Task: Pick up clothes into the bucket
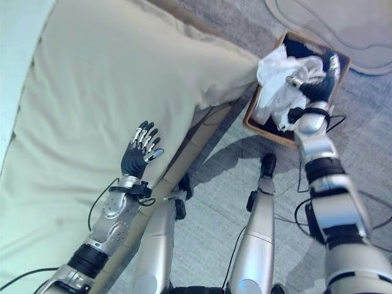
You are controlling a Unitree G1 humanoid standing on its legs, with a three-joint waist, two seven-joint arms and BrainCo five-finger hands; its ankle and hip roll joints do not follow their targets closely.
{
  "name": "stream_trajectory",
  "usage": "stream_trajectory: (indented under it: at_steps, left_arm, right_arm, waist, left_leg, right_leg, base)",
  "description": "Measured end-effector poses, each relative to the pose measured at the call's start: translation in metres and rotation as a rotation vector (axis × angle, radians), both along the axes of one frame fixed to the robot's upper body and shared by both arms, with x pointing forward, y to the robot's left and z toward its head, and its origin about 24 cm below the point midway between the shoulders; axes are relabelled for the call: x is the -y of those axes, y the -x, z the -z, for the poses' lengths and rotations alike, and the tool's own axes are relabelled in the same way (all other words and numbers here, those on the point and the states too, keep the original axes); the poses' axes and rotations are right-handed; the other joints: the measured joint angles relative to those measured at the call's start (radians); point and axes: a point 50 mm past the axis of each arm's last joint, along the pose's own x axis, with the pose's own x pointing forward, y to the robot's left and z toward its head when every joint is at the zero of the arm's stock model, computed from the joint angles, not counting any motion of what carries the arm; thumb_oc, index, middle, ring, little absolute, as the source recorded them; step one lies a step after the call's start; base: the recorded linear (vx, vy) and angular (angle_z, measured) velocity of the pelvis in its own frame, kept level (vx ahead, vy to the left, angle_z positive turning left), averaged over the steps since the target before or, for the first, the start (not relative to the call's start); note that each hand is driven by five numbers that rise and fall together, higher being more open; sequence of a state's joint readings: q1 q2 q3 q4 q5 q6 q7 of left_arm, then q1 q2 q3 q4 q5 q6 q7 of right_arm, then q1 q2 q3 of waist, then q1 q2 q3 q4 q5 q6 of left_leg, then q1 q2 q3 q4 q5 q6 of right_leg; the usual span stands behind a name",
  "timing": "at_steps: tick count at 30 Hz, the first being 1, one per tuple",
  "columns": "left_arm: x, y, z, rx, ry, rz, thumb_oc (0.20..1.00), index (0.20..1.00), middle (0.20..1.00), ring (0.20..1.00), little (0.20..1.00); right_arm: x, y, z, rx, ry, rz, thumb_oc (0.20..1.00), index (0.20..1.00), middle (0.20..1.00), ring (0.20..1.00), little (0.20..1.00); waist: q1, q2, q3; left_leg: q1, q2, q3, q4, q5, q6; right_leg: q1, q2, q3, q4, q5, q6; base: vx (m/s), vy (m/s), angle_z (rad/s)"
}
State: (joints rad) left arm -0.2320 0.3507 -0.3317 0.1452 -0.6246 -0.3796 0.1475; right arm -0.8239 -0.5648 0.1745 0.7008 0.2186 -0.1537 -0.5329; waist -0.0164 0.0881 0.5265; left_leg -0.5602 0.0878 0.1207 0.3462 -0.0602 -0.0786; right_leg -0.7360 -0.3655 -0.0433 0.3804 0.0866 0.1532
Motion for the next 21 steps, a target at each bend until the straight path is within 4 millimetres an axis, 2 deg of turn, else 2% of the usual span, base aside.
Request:
stream_trajectory:
  at_steps: [2, 3, 5, 10, 12, 14, 15, 17, 21]
  left_arm:
    - [-0.007, 0.001, 0.001, -0.002, 0.007, -0.028, 1.0, 1.0, 1.0, 1.0, 1.0]
    - [-0.011, 0.001, 0.003, -0.008, 0.011, -0.046, 1.0, 1.0, 1.0, 1.0, 1.0]
    - [-0.018, 0.003, 0.007, -0.026, 0.013, -0.075, 1.0, 1.0, 1.0, 1.0, 1.0]
    - [-0.033, 0.011, 0.023, -0.08, 0.014, -0.139, 1.0, 1.0, 1.0, 1.0, 1.0]
    - [-0.042, 0.021, 0.034, -0.119, 0.01, -0.167, 1.0, 1.0, 1.0, 1.0, 1.0]
    - [-0.044, 0.023, 0.037, -0.125, 0.01, -0.174, 1.0, 1.0, 1.0, 1.0, 1.0]
    - [-0.047, 0.028, 0.042, -0.14, 0.04, -0.202, 1.0, 1.0, 1.0, 1.0, 1.0]
    - [-0.049, 0.034, 0.049, -0.165, 0.048, -0.215, 1.0, 1.0, 1.0, 1.0, 1.0]
    - [-0.048, 0.035, 0.05, -0.168, 0.04, -0.212, 1.0, 1.0, 1.0, 1.0, 1.0]
  right_arm:
    - [-0.006, 0.008, 0.02, -0.009, -0.047, -0.026, 1.0, 1.0, 1.0, 1.0, 1.0]
    - [-0.007, 0.013, 0.033, -0.025, -0.068, -0.032, 1.0, 1.0, 1.0, 1.0, 1.0]
    - [-0.01, 0.021, 0.049, -0.055, -0.07, -0.048, 1.0, 1.0, 1.0, 1.0, 1.0]
    - [-0.008, 0.043, 0.08, -0.107, -0.092, -0.082, 1.0, 1.0, 1.0, 1.0, 1.0]
    - [-0.007, 0.055, 0.102, -0.182, -0.064, -0.093, 1.0, 1.0, 1.0, 1.0, 1.0]
    - [-0.006, 0.061, 0.109, -0.209, -0.031, -0.104, 1.0, 1.0, 1.0, 1.0, 1.0]
    - [-0.007, 0.07, 0.124, -0.262, -0.003, -0.108, 1.0, 1.0, 1.0, 1.0, 1.0]
    - [-0.009, 0.081, 0.142, -0.323, -0.001, -0.116, 1.0, 1.0, 1.0, 1.0, 1.0]
    - [-0.011, 0.094, 0.162, -0.388, -0.024, -0.135, 1.0, 1.0, 1.0, 1.0, 1.0]
  waist:
    - [-0.003, -0.001, -0.001]
    - [-0.003, -0.001, -0.001]
    - [-0.003, -0.002, -0.006]
    - [0.002, -0.005, -0.02]
    - [0.004, -0.017, -0.086]
    - [0.007, -0.02, -0.091]
    - [0.006, -0.02, -0.123]
    - [0.008, -0.031, -0.191]
    - [0.004, -0.044, -0.253]
  left_leg:
    - [0.077, 0.002, -0.016, -0.047, 0.007, -0.002]
    - [0.12, 0.008, -0.024, -0.073, 0.016, -0.016]
    - [0.171, 0.013, -0.039, -0.105, 0.025, -0.022]
    - [0.291, 0.021, -0.065, -0.183, 0.049, -0.022]
    - [0.316, 0.022, -0.071, -0.214, 0.053, -0.019]
    - [0.352, 0.023, -0.073, -0.235, 0.062, -0.021]
    - [0.395, 0.027, -0.078, -0.273, 0.072, -0.024]
    - [0.414, 0.034, -0.082, -0.312, 0.086, -0.028]
    - [0.448, 0.04, -0.097, -0.353, 0.102, -0.038]
  right_leg:
    - [0.08, 0.0, -0.03, -0.018, -0.013, 0.0]
    - [0.129, 0.001, -0.052, -0.031, -0.022, 0.003]
    - [0.189, 0.006, -0.077, -0.049, -0.022, 0.002]
    - [0.335, 0.015, -0.133, -0.113, -0.022, 0.003]
    - [0.374, 0.019, -0.156, -0.148, -0.022, 0.008]
    - [0.418, 0.021, -0.167, -0.173, -0.016, 0.016]
    - [0.477, 0.03, -0.187, -0.224, -0.003, 0.027]
    - [0.512, 0.042, -0.208, -0.28, 0.01, 0.035]
    - [0.587, 0.059, -0.246, -0.368, 0.042, 0.039]
  base:
    - [0.08, -0.095, 0.18]
    - [0.06, -0.063, 0.18]
    - [0.08, -0.073, 0.17]
    - [0.08, -0.067, 0.16]
    - [0.08, -0.046, 0.16]
    - [0.05, -0.034, 0.11]
    - [0.03, -0.025, 0.11]
    - [0.03, -0.017, 0.12]
    - [0.0, -0.025, 0.13]
